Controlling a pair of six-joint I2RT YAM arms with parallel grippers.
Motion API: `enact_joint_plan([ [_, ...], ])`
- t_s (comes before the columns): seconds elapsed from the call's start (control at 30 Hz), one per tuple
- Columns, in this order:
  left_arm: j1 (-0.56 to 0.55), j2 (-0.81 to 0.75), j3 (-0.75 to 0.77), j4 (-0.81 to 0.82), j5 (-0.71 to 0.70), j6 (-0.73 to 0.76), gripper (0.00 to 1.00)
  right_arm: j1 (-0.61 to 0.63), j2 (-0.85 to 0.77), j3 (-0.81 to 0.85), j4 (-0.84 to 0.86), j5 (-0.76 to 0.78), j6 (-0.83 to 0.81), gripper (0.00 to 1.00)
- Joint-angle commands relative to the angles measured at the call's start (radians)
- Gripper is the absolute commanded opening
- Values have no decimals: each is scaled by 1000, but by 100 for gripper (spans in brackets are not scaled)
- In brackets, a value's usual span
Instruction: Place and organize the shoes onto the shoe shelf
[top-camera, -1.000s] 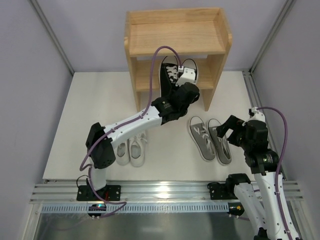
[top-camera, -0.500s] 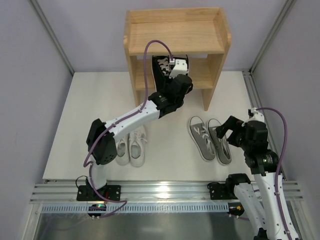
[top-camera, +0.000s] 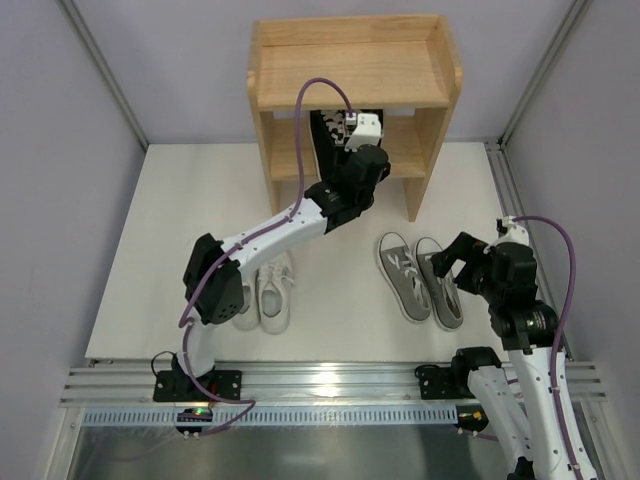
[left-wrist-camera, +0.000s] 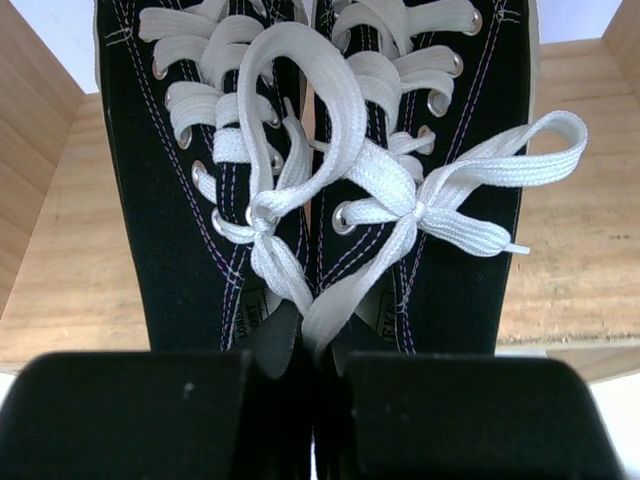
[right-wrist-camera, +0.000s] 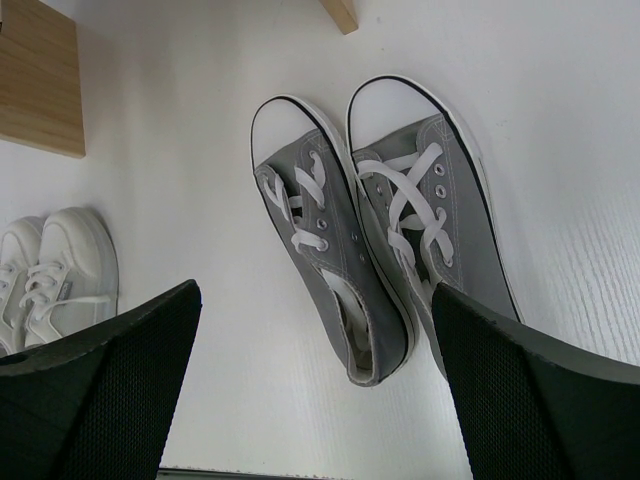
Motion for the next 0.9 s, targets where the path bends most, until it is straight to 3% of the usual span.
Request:
enact_joint_plan([
  [0.0,22,-19,95,212,-56,2,0,-2,-9,-4,33,-11,2,97],
  [0.37,37,4,92,214,-58,-9,1,-2,-12,-9,36,-15,0,97],
  [0.6,39,-45,26,223,-44,-28,28,-2,-12,-12,39,-17,0,97],
  [0.87,36,-83,-14,223,-35,-28,43,-2,-10,-15,42,-17,0,97],
])
